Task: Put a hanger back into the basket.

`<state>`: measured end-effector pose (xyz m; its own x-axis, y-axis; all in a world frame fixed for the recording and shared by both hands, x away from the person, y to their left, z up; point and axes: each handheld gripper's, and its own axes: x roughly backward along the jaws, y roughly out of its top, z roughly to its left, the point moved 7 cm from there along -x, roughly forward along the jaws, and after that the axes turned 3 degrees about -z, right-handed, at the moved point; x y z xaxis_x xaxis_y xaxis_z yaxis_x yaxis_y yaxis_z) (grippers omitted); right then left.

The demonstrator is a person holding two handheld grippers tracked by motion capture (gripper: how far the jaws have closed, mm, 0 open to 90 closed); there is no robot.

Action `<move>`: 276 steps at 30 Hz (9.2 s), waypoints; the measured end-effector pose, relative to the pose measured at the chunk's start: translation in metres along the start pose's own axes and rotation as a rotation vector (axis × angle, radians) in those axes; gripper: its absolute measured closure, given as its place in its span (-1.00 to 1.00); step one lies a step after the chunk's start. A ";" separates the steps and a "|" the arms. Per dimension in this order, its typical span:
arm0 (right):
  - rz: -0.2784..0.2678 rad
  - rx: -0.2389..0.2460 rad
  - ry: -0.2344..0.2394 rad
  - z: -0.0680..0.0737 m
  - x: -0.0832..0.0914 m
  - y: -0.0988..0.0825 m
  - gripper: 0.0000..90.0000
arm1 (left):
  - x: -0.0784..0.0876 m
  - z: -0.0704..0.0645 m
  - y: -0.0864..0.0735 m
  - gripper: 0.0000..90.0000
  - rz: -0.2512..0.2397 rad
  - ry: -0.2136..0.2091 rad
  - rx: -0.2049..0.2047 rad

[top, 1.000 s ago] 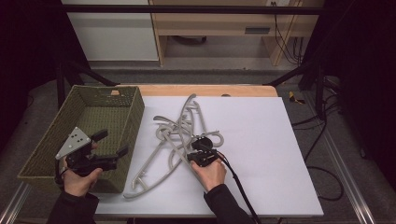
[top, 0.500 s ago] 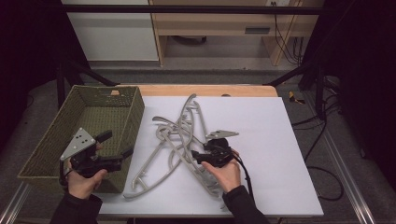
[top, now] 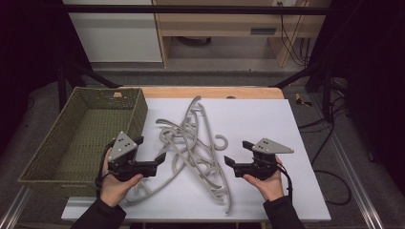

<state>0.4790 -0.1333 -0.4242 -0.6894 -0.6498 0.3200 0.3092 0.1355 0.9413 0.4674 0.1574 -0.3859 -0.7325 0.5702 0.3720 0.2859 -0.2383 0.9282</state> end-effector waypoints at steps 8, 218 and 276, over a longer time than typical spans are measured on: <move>-0.037 -0.017 -0.025 -0.014 0.026 -0.006 -0.76 | -0.037 -0.012 -0.006 -0.80 0.076 -0.020 0.012; -0.024 -0.043 -0.135 -0.049 0.050 -0.014 -0.85 | 0.102 0.252 -0.055 0.81 0.381 0.348 -0.089; 0.095 -0.031 -0.039 0.009 0.023 -0.007 -0.84 | 0.052 0.049 -0.030 -0.80 -0.035 -0.040 0.021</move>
<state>0.4554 -0.1427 -0.4229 -0.6808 -0.6054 0.4123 0.3944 0.1715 0.9028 0.4506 0.2328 -0.3937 -0.7174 0.6088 0.3387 0.2732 -0.2013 0.9407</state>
